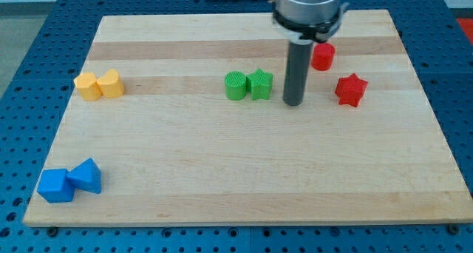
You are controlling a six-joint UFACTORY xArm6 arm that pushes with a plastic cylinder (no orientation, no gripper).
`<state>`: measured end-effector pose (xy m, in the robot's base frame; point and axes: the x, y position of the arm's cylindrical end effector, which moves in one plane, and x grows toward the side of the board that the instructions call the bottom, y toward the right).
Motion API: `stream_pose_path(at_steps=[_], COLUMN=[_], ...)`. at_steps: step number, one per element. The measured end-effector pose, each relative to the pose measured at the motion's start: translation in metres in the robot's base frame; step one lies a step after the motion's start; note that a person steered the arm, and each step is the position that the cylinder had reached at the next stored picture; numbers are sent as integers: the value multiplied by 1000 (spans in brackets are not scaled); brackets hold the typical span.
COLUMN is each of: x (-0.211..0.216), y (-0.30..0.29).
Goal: Push the red blocks towards the center right side of the board
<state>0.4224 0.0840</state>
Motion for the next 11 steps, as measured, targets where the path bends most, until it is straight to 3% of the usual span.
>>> stream_pose_path(at_steps=[6, 9, 11], x=[-10, -27, -98], y=[105, 44, 15])
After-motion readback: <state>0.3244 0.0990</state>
